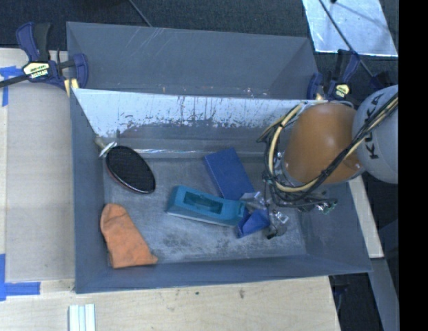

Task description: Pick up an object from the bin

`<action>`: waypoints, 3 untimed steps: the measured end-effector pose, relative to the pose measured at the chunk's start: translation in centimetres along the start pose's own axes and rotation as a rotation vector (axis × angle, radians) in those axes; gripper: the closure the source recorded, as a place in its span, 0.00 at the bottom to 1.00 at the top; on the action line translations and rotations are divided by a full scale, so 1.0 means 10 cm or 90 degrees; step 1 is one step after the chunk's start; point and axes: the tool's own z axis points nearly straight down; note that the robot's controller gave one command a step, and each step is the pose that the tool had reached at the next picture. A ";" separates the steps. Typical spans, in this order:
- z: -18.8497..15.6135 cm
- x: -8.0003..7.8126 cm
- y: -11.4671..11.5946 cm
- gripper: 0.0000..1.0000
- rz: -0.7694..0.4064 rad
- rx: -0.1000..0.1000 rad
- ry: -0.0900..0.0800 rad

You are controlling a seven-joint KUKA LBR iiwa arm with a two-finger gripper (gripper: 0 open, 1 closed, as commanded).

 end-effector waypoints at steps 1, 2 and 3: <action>-0.01 0.01 0.01 1.00 -0.005 0.000 0.000; -0.02 0.01 0.01 1.00 -0.005 0.000 0.000; -0.06 0.03 0.01 1.00 -0.003 -0.002 0.000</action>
Offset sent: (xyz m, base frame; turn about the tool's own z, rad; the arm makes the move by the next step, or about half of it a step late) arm -0.0003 -0.0001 0.0051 0.0001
